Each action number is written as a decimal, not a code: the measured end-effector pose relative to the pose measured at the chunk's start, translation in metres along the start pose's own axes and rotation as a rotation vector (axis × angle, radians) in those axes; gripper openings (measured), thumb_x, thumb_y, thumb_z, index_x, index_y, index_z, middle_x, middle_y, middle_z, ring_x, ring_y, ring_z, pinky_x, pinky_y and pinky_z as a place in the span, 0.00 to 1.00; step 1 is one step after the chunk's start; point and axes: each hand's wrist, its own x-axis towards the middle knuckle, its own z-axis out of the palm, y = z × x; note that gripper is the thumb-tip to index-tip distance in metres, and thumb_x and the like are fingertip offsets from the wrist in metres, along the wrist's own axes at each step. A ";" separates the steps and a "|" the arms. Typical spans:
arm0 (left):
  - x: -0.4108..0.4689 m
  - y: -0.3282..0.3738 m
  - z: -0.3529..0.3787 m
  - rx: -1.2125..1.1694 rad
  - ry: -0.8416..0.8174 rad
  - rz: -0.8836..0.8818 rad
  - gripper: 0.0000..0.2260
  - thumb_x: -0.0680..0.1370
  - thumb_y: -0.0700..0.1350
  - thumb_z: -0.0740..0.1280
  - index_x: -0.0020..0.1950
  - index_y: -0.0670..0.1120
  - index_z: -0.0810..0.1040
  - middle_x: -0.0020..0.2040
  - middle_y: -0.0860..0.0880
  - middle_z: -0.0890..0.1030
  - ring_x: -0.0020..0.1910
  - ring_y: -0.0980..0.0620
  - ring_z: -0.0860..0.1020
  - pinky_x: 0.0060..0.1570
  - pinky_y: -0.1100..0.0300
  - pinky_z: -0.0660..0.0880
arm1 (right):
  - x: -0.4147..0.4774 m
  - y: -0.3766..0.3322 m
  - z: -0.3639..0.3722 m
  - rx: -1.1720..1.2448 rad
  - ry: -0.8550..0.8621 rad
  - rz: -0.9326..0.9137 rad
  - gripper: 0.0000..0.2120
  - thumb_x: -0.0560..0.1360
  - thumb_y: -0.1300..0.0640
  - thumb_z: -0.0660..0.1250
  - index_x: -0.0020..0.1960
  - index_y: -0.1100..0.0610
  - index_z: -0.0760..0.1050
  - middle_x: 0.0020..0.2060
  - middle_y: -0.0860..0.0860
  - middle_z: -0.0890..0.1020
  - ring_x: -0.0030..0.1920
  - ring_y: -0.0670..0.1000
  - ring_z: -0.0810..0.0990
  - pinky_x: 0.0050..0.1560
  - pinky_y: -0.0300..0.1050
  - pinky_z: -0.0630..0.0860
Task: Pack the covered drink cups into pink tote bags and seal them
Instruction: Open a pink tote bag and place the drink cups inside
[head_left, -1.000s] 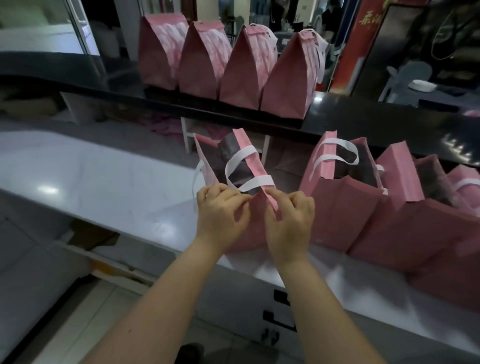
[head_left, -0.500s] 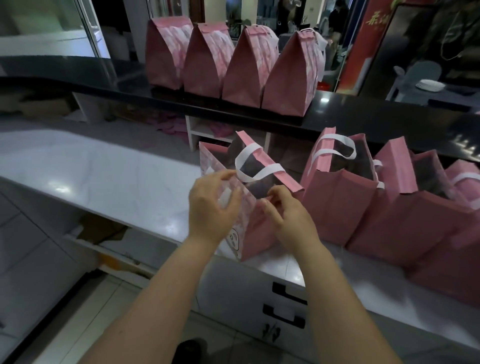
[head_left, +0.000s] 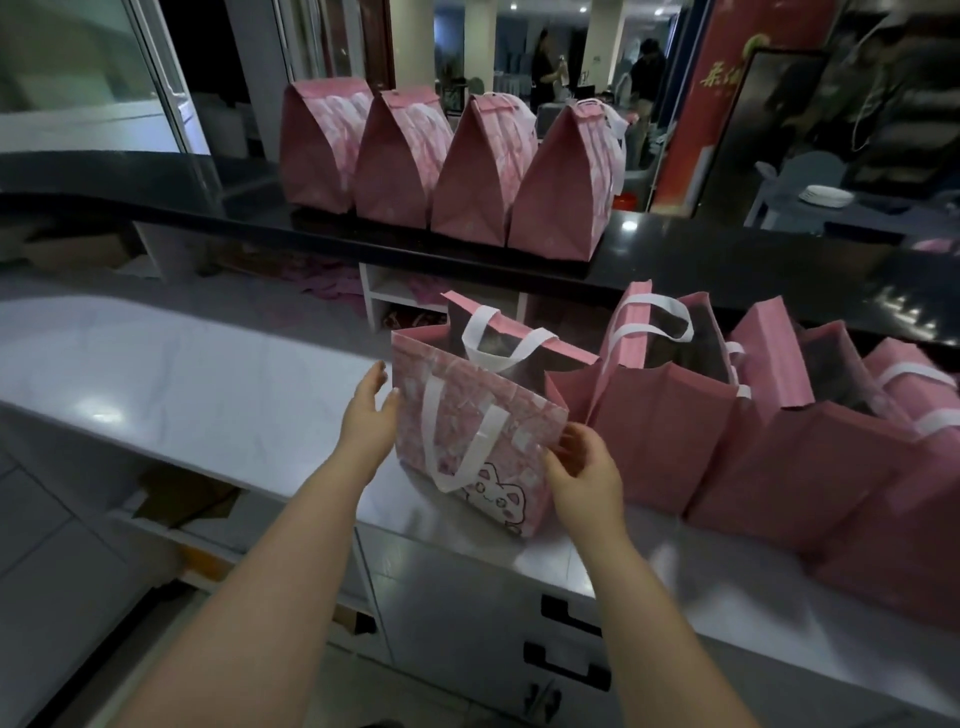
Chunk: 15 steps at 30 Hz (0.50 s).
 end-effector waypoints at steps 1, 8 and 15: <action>0.003 0.002 0.002 -0.013 0.010 0.007 0.18 0.83 0.45 0.61 0.73 0.51 0.69 0.69 0.52 0.73 0.66 0.51 0.72 0.55 0.64 0.70 | -0.002 0.001 0.005 0.009 0.011 0.013 0.15 0.75 0.62 0.70 0.51 0.41 0.74 0.47 0.40 0.82 0.47 0.33 0.79 0.53 0.44 0.80; -0.004 -0.006 -0.016 -0.103 0.284 0.035 0.04 0.79 0.46 0.69 0.49 0.55 0.76 0.47 0.56 0.79 0.47 0.56 0.78 0.44 0.62 0.78 | -0.001 -0.004 0.031 0.157 0.104 0.048 0.08 0.78 0.63 0.65 0.52 0.52 0.79 0.45 0.47 0.85 0.47 0.46 0.83 0.52 0.53 0.81; -0.032 0.004 -0.077 -0.279 0.503 -0.071 0.03 0.78 0.47 0.70 0.47 0.56 0.79 0.49 0.52 0.82 0.50 0.50 0.81 0.50 0.49 0.81 | 0.004 -0.045 0.083 0.276 0.018 -0.021 0.11 0.80 0.61 0.63 0.49 0.47 0.80 0.45 0.45 0.85 0.46 0.46 0.84 0.44 0.42 0.82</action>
